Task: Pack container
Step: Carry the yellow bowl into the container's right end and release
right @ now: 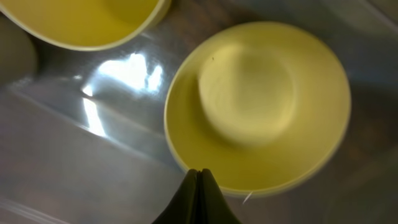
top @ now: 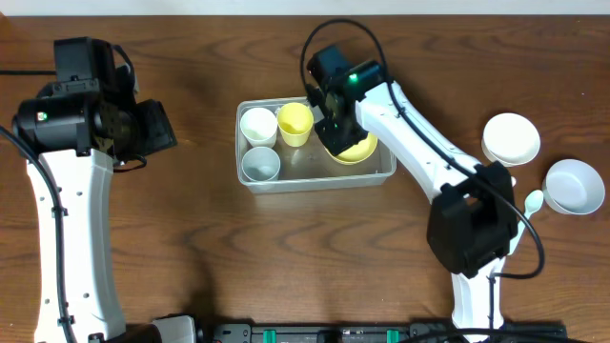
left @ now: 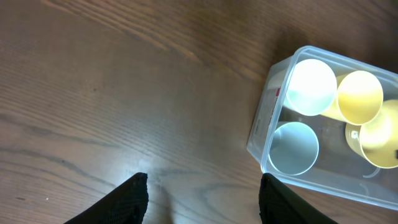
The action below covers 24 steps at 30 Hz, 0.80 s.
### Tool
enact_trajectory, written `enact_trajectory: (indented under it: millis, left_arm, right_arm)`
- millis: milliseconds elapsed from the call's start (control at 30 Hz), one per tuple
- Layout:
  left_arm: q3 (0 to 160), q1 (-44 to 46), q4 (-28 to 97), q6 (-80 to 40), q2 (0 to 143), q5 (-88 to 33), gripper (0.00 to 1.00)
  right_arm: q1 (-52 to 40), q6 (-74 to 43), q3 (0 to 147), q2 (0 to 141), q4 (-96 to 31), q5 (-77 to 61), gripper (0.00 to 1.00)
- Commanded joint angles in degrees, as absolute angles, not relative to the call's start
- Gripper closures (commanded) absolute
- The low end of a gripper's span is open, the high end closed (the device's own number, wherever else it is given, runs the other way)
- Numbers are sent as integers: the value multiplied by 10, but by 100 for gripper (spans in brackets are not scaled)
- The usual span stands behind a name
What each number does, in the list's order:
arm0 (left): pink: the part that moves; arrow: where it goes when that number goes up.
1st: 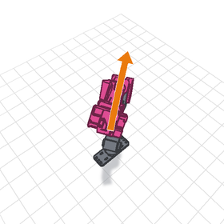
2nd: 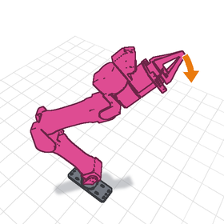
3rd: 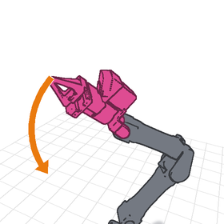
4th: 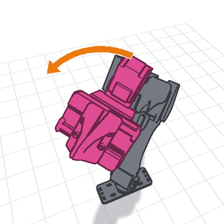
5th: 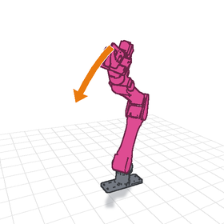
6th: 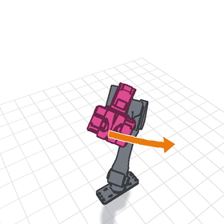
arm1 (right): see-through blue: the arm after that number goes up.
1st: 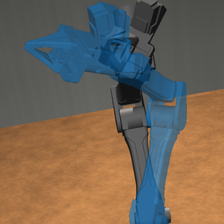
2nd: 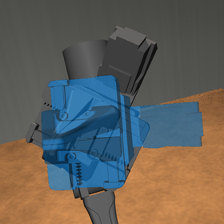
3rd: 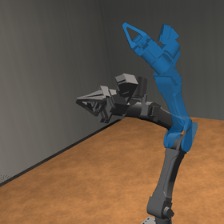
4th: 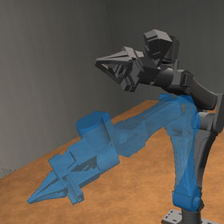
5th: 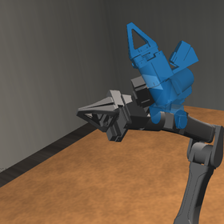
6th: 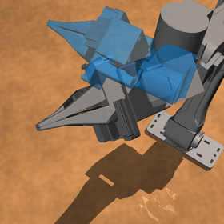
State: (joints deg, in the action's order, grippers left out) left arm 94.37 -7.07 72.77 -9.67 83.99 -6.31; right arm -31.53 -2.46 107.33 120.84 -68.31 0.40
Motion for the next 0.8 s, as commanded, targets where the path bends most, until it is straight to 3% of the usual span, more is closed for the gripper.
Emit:
enact_trajectory:
  millis: [0,300,767]
  left_arm:
    - [942,-73,731,-100,842,-69,42]
    - [942,-73,731,-100,842,-69,42]
    - [942,-73,731,-100,842,-69,42]
  right_arm:
    - [-323,-196,1094,1163,-703,-45,99]
    - [-345,-294,1066,1163,-708,-90,99]
    - [-362,-308,964,1163,-671,-91,99]
